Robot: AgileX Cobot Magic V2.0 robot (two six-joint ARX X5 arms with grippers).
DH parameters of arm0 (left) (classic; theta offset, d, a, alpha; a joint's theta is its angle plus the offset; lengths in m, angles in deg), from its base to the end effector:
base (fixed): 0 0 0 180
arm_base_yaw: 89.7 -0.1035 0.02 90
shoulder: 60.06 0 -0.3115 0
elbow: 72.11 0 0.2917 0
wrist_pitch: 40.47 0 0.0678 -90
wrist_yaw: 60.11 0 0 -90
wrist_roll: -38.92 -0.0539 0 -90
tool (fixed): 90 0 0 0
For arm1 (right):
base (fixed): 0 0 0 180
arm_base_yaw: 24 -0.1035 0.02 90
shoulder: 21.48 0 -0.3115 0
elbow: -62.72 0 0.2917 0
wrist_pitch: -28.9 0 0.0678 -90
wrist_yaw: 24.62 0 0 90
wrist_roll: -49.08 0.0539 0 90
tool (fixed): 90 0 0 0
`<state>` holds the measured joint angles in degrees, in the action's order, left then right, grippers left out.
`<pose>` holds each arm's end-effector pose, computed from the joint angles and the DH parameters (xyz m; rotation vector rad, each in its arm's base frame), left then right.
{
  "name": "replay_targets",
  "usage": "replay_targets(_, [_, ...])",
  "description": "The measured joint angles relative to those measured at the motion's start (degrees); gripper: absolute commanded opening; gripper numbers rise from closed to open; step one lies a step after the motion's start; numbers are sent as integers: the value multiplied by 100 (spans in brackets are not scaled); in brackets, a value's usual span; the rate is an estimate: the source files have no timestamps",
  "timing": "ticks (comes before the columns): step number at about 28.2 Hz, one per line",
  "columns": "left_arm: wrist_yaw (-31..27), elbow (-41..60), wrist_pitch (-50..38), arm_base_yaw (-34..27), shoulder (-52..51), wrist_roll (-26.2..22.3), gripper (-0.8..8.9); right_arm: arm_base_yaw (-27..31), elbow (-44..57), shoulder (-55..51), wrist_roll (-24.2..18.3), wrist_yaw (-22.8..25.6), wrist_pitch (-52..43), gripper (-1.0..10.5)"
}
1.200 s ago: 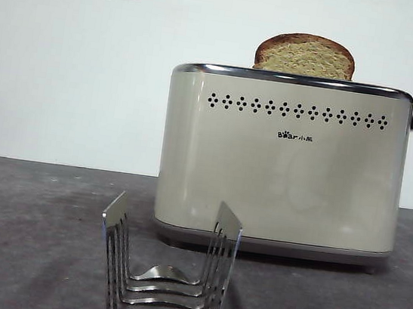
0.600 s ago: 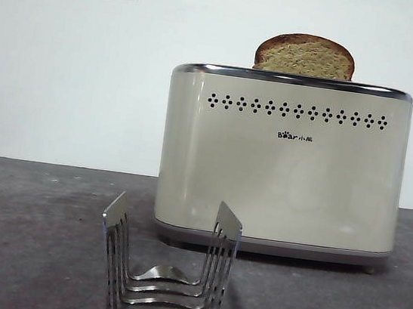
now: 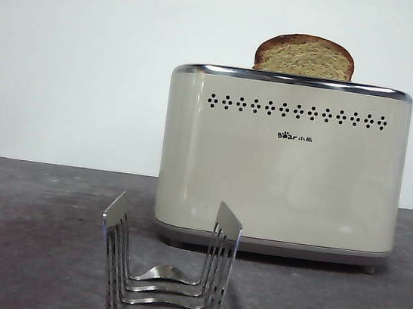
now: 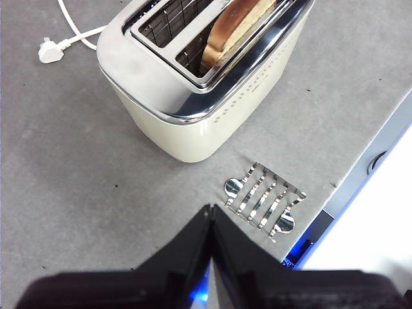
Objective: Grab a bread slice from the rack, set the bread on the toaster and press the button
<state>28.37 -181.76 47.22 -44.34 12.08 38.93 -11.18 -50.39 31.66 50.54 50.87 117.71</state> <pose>0.1653 -0.1653 0.4841 0.3564 0.8225 -0.7146 0.0851 -0.0055 0.5474 0.1439 0.4896 0.0226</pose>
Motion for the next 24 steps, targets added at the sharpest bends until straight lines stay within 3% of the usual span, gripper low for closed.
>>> replay_targets(12, [0, 0, 0, 0, 0, 0, -3, 0, -2, 234, 0, 11, 59, -1])
replay_targets(24, [0, 0, 0, -129, -59, 0, -3, 0, -2, 1137, 0, 13, 59, -1])
